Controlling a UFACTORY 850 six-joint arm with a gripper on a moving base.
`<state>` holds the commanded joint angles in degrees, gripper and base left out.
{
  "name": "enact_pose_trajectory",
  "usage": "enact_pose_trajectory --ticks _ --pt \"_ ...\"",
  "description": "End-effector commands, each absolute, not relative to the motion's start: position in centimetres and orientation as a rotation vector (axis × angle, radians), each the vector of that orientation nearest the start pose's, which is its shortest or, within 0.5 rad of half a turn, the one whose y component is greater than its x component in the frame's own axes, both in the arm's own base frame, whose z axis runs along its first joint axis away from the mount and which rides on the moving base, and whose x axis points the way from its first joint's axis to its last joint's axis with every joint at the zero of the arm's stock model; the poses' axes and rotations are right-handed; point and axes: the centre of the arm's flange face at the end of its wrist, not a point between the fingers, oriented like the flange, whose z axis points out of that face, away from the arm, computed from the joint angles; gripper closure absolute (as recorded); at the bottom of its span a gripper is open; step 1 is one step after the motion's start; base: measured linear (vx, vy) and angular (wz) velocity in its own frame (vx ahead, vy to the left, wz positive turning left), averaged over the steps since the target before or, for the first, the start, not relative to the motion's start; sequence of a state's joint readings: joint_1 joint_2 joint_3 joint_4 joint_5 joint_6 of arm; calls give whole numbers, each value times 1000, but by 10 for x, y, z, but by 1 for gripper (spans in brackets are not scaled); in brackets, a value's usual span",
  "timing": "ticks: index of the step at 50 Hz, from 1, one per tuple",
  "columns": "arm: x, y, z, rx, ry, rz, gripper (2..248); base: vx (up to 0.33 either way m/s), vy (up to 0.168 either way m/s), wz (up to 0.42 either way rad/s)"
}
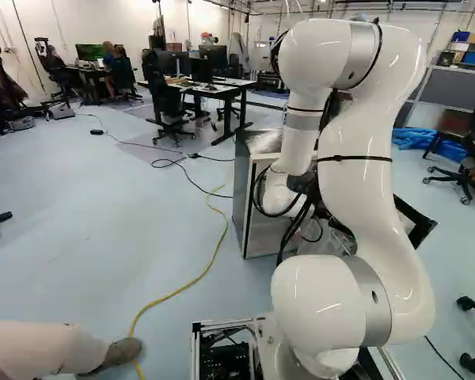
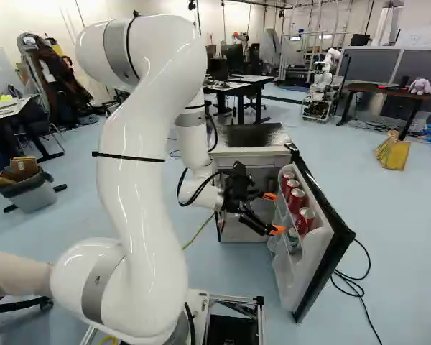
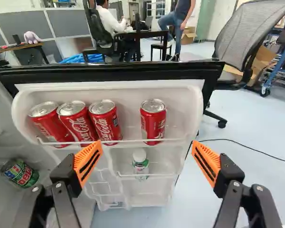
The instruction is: Grab a drink from the fridge
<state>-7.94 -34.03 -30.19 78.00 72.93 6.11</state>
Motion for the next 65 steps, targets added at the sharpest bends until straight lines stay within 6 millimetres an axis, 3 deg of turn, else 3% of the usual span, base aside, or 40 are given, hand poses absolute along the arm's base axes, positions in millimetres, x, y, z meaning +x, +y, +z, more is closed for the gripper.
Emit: enact_pose_trajectory --ticks 38,65 --pt "352 -165 224 1383 -1494 1089 3 0 0 0" --pt "346 -184 224 1395 -1489 1092 3 0 0 0"
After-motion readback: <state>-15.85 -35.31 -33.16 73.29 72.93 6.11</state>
